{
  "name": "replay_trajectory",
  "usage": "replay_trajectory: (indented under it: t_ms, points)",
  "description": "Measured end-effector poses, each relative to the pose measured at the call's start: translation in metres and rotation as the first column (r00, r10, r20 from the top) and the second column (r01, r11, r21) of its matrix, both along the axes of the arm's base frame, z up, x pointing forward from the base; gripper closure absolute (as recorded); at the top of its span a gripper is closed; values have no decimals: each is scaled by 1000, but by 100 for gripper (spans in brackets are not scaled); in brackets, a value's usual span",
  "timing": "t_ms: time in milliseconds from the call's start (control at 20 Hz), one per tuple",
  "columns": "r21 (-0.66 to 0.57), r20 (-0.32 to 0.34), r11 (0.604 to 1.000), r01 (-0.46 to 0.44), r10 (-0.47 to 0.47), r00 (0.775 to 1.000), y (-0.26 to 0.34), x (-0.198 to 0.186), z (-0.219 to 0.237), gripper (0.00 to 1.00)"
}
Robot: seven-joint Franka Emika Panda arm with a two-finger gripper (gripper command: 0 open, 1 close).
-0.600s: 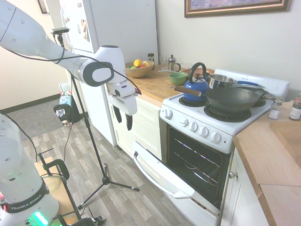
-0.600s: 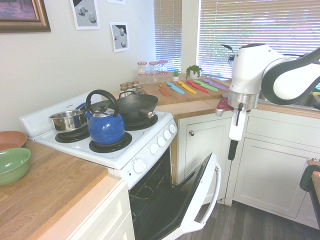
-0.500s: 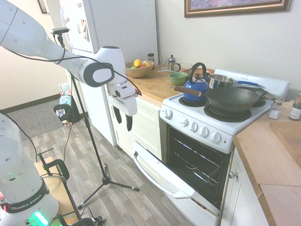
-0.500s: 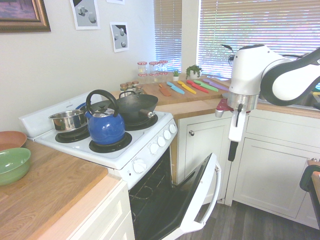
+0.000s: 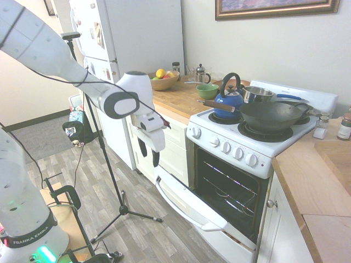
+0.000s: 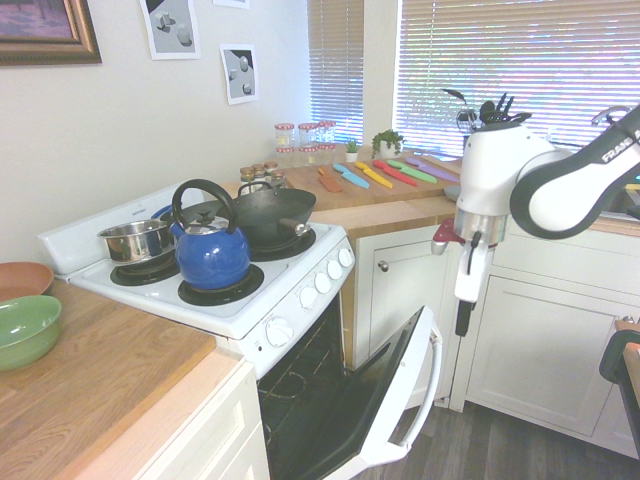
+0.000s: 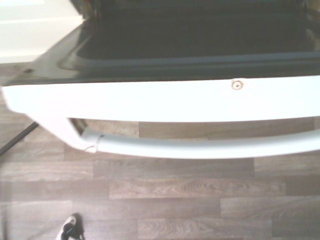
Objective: Close the oven
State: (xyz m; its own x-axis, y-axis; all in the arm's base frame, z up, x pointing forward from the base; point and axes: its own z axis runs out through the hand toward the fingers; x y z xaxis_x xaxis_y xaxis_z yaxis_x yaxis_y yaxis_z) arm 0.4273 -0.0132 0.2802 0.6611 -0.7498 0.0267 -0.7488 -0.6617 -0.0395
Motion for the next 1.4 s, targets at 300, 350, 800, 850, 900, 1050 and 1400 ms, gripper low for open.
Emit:
replay_trajectory:
  t_ms: [300, 350, 800, 850, 900, 1050, 1400]
  points:
    - [15, 7, 1000, -18, 18, 1000, 7, 4, -71, 0]
    - [17, 16, 1000, -15, 14, 1000, 8, 6, -80, 0]
    - [10, 57, 999, 38, -38, 998, -22, 33, -138, 0]
    - [8, 59, 999, 39, -39, 997, -26, 36, -142, 0]
    - [6, 59, 999, 37, -37, 998, -29, 38, -144, 0]
    - [-1, 54, 1000, 20, -20, 998, -36, 41, -152, 0]
    - [-4, 35, 1000, -18, 18, 999, -42, 42, -168, 0]
